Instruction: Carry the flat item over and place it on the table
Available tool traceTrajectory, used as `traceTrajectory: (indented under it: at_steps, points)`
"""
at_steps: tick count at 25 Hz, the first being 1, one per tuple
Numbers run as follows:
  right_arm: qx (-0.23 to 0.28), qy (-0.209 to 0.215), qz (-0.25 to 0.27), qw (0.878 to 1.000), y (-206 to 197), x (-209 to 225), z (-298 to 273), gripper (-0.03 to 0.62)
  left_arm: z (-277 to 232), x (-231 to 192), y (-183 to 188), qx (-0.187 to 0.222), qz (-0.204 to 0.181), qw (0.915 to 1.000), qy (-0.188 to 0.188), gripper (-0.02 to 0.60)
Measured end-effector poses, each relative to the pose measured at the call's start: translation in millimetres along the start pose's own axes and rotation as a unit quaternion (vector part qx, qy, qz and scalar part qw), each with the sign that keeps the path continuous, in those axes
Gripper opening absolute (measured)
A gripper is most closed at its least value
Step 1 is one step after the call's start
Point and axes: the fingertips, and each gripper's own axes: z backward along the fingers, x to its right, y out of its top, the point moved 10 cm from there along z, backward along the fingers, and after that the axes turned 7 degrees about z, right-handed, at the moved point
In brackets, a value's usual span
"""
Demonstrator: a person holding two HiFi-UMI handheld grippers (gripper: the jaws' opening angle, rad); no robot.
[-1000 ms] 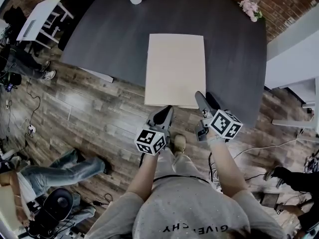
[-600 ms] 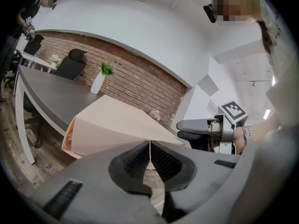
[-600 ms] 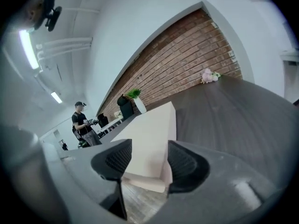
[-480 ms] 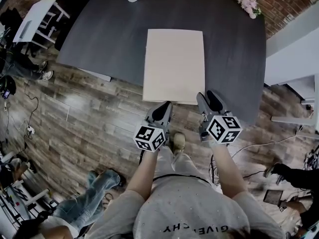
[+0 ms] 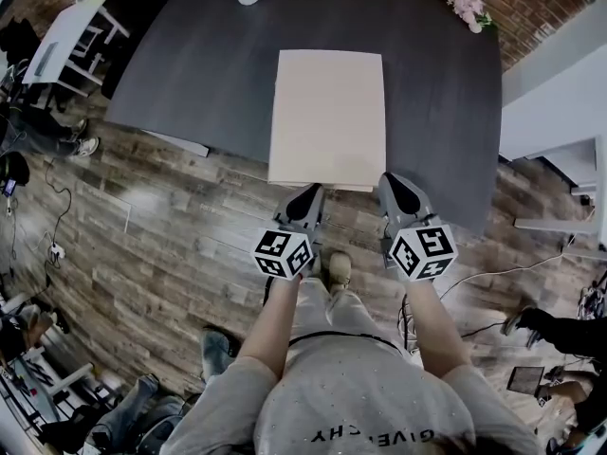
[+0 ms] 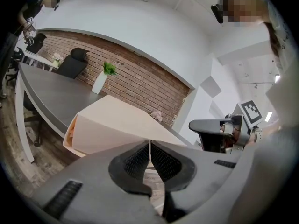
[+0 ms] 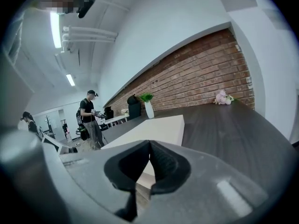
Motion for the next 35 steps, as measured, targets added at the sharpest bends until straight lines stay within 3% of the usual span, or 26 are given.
traceTrajectory:
  at_steps: [10,25,35]
  points:
    - [0.015,0.017,0.007,1.0,6.7,-7.1,2.3,-0.002,20.1,3.0,7.8,0.009,-0.016,0.9997,0.014,0.005]
    - [0.052,0.045,0.062,0.996,32.2,-27.0,14.2,-0.002,62.5,6.9,64.5,0.07,-0.076,0.9933,0.052,0.005]
    - [0.07,0.052,0.062,0.994,55.3,-31.5,20.8,-0.002,82.6,20.3,90.2,0.095,-0.104,0.9879,0.065,0.006]
